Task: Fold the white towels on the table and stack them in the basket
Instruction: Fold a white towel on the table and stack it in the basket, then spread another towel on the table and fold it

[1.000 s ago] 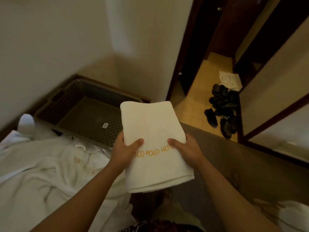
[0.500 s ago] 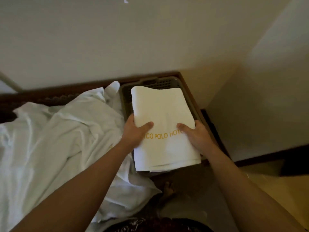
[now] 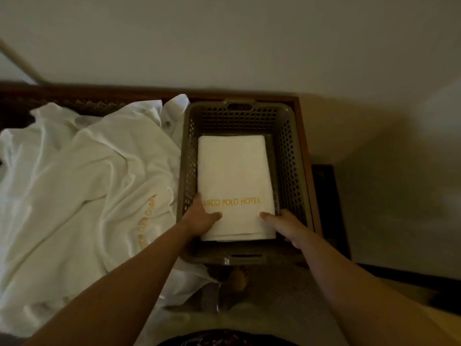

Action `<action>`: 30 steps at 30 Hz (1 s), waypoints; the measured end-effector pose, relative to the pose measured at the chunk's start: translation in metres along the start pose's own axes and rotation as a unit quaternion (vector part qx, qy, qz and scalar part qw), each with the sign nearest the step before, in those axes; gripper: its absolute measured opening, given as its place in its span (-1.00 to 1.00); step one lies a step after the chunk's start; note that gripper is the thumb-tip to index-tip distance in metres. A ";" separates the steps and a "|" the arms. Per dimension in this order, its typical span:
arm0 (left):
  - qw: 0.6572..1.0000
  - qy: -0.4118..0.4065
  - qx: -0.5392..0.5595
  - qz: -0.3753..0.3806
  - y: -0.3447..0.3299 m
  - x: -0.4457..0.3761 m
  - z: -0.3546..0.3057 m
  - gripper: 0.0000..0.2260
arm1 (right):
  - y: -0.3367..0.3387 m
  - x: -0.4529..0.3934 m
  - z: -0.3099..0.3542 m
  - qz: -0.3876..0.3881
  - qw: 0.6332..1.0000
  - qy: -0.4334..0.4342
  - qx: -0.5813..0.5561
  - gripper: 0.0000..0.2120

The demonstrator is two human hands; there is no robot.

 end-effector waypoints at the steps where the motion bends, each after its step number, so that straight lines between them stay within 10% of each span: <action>1: 1.000 0.012 -0.023 0.000 -0.004 0.001 0.007 -0.18 | -0.001 -0.005 -0.004 -0.009 1.000 0.011 -0.003 -0.32; 21: 0.999 0.022 0.046 0.019 -0.018 -0.016 0.029 -0.24 | -0.008 -0.039 -0.003 -0.037 0.998 0.013 -0.050 -0.59; 30: 0.970 -0.102 -0.217 -0.032 -0.034 0.004 0.003 -0.32 | -0.014 -0.014 0.001 -0.239 0.922 0.063 0.297 -0.17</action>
Point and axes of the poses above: each hand's wrist, its own x-axis away from the middle knuckle, its own y-axis out of the back of the hand, z = x × y, the point moved 7 cm from there along -x, towards the middle knuckle, and after that the axes turned 13 degrees about -y, right-handed, at the moved point
